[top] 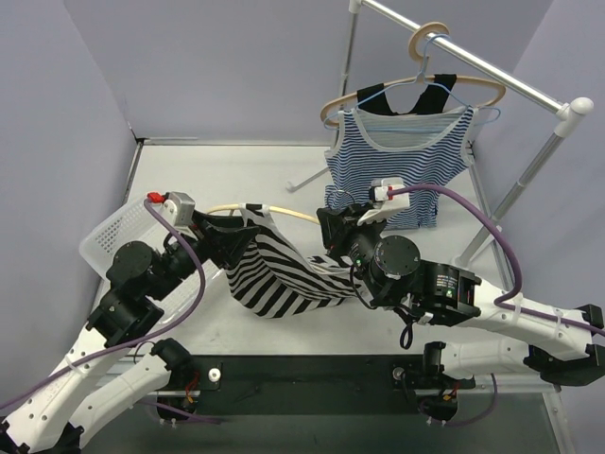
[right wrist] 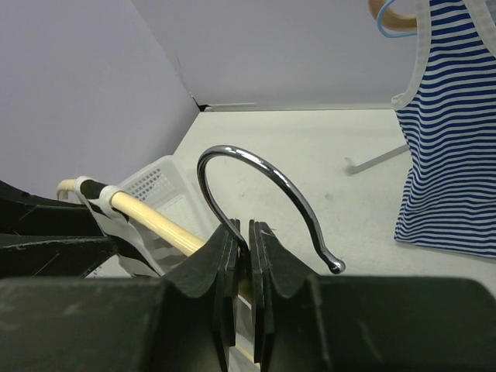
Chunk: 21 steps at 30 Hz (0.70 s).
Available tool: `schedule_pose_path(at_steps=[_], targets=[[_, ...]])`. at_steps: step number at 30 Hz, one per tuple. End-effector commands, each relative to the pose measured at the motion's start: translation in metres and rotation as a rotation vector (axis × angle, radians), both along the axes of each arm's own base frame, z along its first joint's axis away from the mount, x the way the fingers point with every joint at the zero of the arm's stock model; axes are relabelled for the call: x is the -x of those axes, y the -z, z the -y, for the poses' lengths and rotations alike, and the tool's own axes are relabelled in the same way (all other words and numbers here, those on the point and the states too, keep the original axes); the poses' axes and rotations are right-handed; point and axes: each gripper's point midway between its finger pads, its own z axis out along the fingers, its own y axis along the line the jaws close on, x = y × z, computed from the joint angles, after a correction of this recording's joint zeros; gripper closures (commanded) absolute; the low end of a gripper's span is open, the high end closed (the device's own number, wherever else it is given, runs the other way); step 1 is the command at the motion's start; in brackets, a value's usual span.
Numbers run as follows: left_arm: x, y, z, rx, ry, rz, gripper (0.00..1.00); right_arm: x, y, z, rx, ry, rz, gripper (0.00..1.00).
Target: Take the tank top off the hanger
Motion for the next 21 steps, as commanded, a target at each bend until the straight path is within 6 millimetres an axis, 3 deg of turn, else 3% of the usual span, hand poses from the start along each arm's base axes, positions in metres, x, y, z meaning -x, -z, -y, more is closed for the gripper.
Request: schedule_pose_path(at_steps=[1,3,4,5,7,10,11,12,14,16,17,21], targets=[[0.003,-0.017,0.007,0.046,0.041,0.039,0.56,0.003,-0.027,0.005,-0.118,-0.005,0.028,1.00],[0.006,-0.019,0.009,0.048,0.063,0.043,0.65,0.002,-0.028,0.007,-0.117,-0.002,0.032,1.00],[0.007,-0.021,0.009,0.055,0.064,0.039,0.81,0.001,-0.028,0.008,-0.108,0.003,0.036,1.00],[0.007,-0.021,0.009,0.056,0.064,0.032,0.90,0.000,-0.027,0.011,-0.103,0.020,0.037,1.00],[0.008,-0.022,0.009,0.069,0.063,0.007,1.00,-0.004,-0.025,0.018,-0.084,0.049,0.043,1.00],[0.008,-0.026,0.007,0.065,0.057,-0.038,1.00,-0.011,-0.016,0.034,-0.020,0.085,0.059,1.00],[0.008,-0.017,0.006,0.031,0.047,-0.082,1.00,-0.009,-0.019,0.044,-0.029,0.070,0.070,1.00],[0.007,-0.028,0.003,0.026,0.034,-0.081,1.00,-0.010,-0.005,0.050,-0.009,0.074,0.064,1.00],[0.001,-0.019,-0.007,-0.012,-0.034,-0.140,1.00,-0.011,-0.007,0.075,-0.077,0.090,0.069,1.00],[-0.003,-0.021,-0.015,-0.015,-0.089,-0.159,1.00,-0.013,0.003,0.093,-0.082,0.123,0.067,1.00],[-0.002,-0.015,-0.017,-0.026,-0.098,-0.181,1.00,-0.009,-0.001,0.106,-0.095,0.132,0.083,1.00],[-0.009,-0.008,-0.033,-0.059,-0.195,-0.230,1.00,-0.001,-0.004,0.128,-0.089,0.134,0.116,1.00]])
